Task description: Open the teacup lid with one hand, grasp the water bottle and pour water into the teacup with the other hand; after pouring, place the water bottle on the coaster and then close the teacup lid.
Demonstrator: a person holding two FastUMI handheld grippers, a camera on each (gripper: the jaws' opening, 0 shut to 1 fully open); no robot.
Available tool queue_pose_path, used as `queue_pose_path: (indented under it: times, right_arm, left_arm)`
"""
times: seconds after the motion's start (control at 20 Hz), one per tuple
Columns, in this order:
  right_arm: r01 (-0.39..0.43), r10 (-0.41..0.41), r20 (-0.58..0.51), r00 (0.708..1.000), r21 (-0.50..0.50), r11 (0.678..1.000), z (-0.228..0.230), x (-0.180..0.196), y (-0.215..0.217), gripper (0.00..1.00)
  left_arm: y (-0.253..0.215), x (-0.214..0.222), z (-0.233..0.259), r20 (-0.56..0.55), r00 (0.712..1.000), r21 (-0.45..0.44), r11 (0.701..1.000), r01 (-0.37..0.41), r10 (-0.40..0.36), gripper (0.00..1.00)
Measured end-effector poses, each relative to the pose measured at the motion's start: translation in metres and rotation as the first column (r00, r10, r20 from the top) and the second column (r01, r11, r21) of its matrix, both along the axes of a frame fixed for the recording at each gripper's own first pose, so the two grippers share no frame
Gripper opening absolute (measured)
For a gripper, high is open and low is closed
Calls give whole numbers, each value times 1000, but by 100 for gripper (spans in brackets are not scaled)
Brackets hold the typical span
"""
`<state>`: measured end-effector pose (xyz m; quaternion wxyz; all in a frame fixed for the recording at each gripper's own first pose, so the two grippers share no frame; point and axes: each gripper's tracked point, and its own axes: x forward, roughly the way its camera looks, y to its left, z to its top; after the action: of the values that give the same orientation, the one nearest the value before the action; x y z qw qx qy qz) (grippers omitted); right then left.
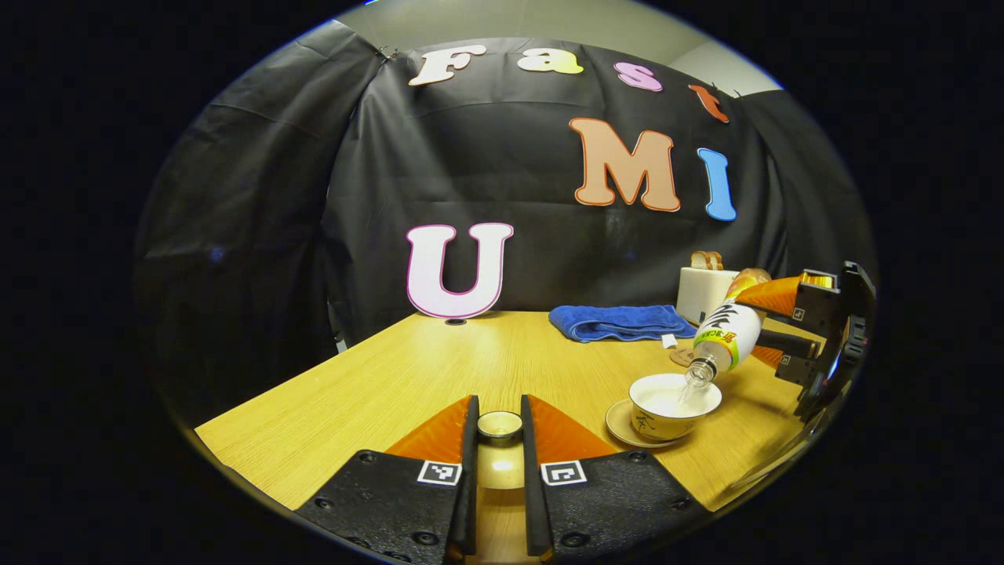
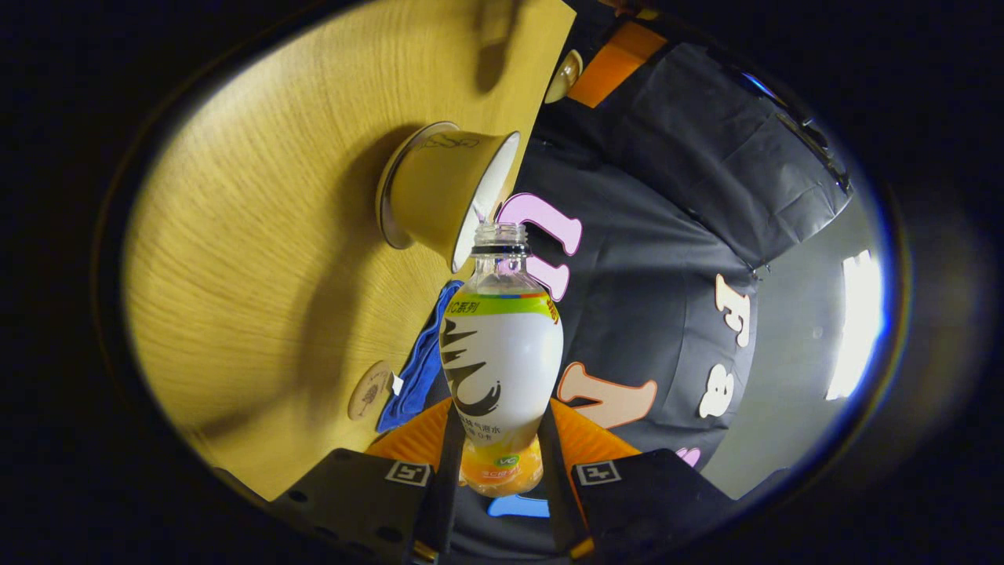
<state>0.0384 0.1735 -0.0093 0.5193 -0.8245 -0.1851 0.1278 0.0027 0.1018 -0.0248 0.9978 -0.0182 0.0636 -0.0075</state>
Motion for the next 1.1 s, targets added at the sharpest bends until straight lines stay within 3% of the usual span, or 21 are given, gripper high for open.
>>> queue_pose_path:
  times: [0.8, 0.95, 1.1]
  right_arm:
    - [-92, 107, 69, 992, -200, 975, 9, 0, 15, 51]
    - [-83, 88, 29, 996, -165, 983, 5, -1, 12, 53]
    - [-36, 34, -61, 998, -36, 999, -1, 0, 4, 52]
  left_arm:
    - [2, -1, 1, 3, 1000, -9, 1000, 0, 0, 22]
    - [2, -1, 1, 3, 1000, -10, 1000, 0, 0, 22]
    - [1, -1, 0, 2, 1000, -14, 1000, 0, 0, 22]
